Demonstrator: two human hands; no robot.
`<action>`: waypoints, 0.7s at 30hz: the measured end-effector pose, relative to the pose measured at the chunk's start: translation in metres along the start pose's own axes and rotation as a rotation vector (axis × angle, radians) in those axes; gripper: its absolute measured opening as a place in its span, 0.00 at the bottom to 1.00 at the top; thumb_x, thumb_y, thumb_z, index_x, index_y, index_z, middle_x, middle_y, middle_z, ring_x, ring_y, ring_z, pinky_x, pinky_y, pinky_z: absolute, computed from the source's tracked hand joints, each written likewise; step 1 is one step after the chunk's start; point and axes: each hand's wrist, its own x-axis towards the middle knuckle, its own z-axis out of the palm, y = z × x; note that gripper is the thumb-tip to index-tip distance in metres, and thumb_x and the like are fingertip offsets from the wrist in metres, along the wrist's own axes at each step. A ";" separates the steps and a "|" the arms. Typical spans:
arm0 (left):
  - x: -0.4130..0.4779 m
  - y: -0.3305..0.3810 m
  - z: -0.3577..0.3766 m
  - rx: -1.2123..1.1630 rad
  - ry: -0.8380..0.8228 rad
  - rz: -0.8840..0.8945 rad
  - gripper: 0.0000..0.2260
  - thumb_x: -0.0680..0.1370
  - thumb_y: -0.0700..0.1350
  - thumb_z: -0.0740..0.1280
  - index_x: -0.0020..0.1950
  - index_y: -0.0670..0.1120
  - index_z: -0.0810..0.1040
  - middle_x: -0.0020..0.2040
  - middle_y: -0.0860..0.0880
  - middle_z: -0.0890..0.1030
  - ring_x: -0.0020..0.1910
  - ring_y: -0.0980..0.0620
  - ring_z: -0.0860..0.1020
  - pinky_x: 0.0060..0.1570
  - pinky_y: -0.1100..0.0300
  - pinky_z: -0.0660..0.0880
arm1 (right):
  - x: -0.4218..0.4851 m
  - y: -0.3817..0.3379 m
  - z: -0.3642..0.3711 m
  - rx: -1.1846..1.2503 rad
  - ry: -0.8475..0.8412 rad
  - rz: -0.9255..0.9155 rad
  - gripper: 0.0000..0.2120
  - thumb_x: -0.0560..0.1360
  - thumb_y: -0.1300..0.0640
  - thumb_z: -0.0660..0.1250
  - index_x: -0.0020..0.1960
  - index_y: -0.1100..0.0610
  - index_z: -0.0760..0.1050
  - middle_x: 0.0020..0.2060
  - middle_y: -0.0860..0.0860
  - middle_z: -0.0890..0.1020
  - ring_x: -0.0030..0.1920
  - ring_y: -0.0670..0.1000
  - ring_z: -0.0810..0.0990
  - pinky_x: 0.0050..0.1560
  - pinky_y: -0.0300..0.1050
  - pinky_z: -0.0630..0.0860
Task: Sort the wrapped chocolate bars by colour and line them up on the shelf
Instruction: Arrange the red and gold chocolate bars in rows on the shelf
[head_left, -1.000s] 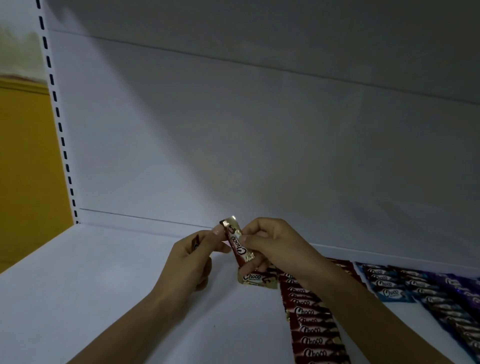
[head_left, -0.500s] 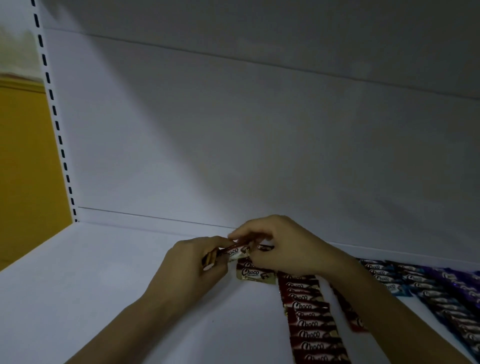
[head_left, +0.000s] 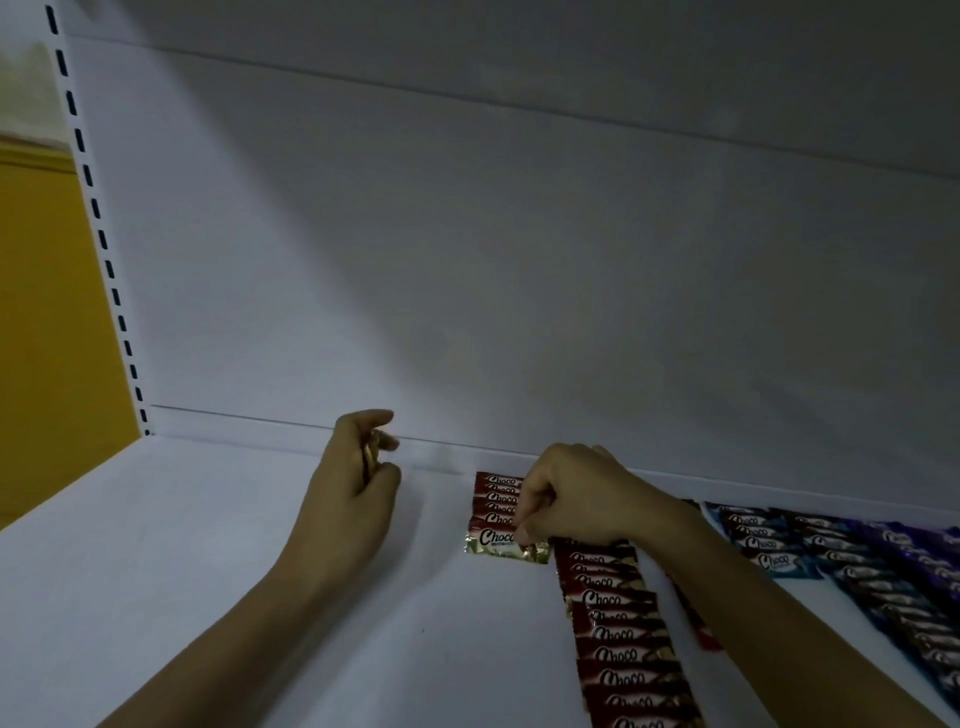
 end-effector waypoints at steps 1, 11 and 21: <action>0.001 0.001 0.000 -0.050 -0.007 -0.003 0.19 0.80 0.33 0.56 0.65 0.53 0.67 0.54 0.56 0.76 0.41 0.64 0.77 0.42 0.69 0.72 | 0.001 0.000 0.000 -0.010 0.015 -0.003 0.06 0.67 0.49 0.76 0.43 0.49 0.83 0.35 0.38 0.81 0.41 0.38 0.76 0.62 0.47 0.65; -0.006 0.001 0.005 -0.147 -0.051 0.077 0.13 0.81 0.37 0.61 0.52 0.54 0.80 0.52 0.54 0.83 0.52 0.62 0.81 0.57 0.62 0.75 | 0.001 -0.001 0.002 -0.052 -0.006 -0.012 0.08 0.66 0.49 0.77 0.42 0.50 0.83 0.28 0.36 0.77 0.34 0.36 0.74 0.60 0.44 0.66; -0.001 0.007 0.001 -0.334 0.030 -0.111 0.06 0.76 0.41 0.69 0.44 0.51 0.83 0.36 0.52 0.84 0.31 0.62 0.78 0.31 0.71 0.74 | 0.000 -0.004 0.002 -0.075 0.048 -0.022 0.07 0.67 0.49 0.76 0.40 0.51 0.81 0.31 0.39 0.78 0.35 0.39 0.75 0.58 0.44 0.67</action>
